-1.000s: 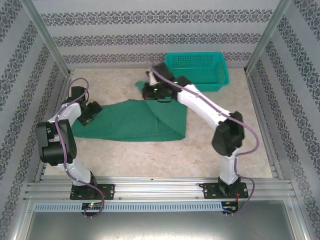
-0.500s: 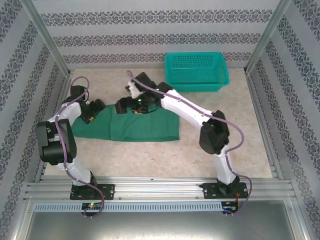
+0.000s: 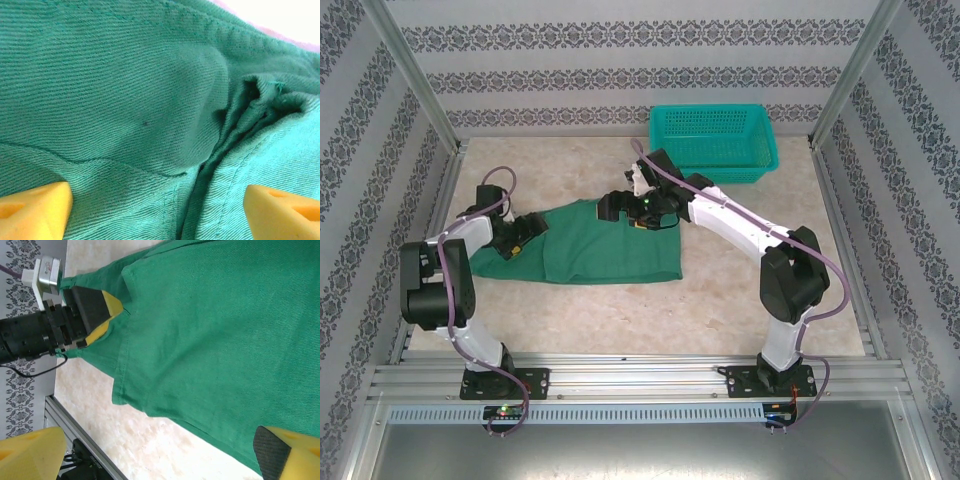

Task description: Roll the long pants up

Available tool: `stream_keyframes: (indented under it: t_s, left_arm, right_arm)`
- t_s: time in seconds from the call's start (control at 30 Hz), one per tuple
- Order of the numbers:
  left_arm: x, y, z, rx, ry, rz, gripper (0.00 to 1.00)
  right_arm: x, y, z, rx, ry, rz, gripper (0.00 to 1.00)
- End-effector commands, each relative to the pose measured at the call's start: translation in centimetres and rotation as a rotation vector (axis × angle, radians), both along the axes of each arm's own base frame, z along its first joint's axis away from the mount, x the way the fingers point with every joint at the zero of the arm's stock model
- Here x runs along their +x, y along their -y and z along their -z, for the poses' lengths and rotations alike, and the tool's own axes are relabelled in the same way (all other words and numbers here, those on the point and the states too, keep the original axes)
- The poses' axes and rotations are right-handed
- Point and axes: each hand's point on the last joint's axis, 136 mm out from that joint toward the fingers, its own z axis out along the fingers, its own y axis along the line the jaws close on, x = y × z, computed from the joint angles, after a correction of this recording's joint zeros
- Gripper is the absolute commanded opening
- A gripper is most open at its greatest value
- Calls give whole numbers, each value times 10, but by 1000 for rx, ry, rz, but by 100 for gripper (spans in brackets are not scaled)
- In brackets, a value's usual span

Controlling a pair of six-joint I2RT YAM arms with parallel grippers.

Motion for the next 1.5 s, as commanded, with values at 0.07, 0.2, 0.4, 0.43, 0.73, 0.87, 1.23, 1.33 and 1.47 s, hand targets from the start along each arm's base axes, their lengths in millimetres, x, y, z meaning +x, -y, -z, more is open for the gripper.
stream_keyframes:
  t_s: [0.07,0.2,0.4,0.43,0.73,0.87,1.23,1.33,1.47]
  left_arm:
    - [-22,13,-8,36,-2,41,85]
    - [-30,-4,-45,162,71,-4,86]
    - [-30,17,-53,69,80,62,86]
    - [-29,22,-48,43,71,75,86]
    - [-11,62,-19,-139,80,145,83]
    - [-7,72,-18,-145,82,179,82]
    - [-5,88,0,-185,40,206,39]
    - [-3,90,-3,-183,45,207,1]
    - [-3,79,-31,-114,100,180,0]
  right_arm:
    - [2,-1,0,14,16,22,97]
    - [0,1,8,0,6,29,96]
    - [-1,1,27,-16,-27,31,94]
    - [0,1,29,-17,-31,30,94]
    - [1,9,40,-31,-42,46,93]
    - [2,15,44,-35,-46,60,93]
    - [4,23,54,-44,-62,82,92]
    - [5,26,56,-45,-66,88,91]
    - [8,33,54,-49,-61,109,91]
